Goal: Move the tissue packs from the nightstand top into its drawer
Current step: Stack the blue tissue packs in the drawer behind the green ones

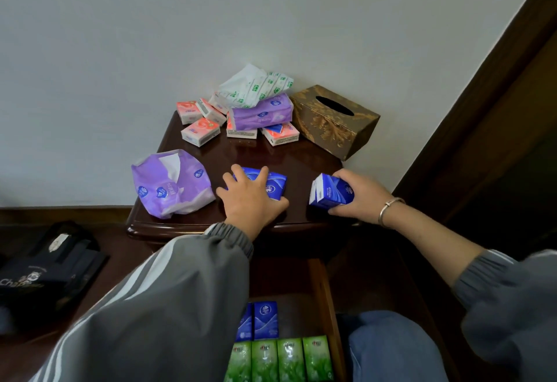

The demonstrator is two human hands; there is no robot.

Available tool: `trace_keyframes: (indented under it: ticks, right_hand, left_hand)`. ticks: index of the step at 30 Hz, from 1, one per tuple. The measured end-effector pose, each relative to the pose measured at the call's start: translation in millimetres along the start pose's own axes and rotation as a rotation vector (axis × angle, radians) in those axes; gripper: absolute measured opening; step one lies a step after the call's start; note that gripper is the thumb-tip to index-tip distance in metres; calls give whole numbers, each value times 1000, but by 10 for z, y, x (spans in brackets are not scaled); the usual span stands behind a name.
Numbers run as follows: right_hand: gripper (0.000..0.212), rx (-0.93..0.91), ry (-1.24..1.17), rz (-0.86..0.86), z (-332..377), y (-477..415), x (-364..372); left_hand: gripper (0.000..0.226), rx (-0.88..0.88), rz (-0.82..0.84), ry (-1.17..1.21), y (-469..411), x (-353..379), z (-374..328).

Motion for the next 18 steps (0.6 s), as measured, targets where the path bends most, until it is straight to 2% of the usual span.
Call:
trace_keyframes:
  ticks: [3,5,9,14,18]
  right_hand:
    - [67,19,-110,-128,-28,357,-32]
    - [67,16,-190,-153,-29,596,-19]
    - [65,2,-243,-131,-38,983,27]
    - [61,-72,-170,-27,47,1234,201]
    - [61,-153,40,139,133,1286,580]
  left_hand:
    - [84,-7,145,1,-17,-17,2]
    - [84,0,192,-15,-24,-38,-10]
    - [79,18,107,3,78,-78,-7]
    - [77,82,-16,27,268,-89,79]
    - [79,119,-90,39,452,-92,216]
Point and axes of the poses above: each hand's wrist, its own y-axis away from the middle knuckle, its own x-axis out of the palm, z = x × y, the point moved 4 cm from there along -y, towards the middle knuckle, and after that the axes turned 4 degrees about -z, right-handed, at the moved point
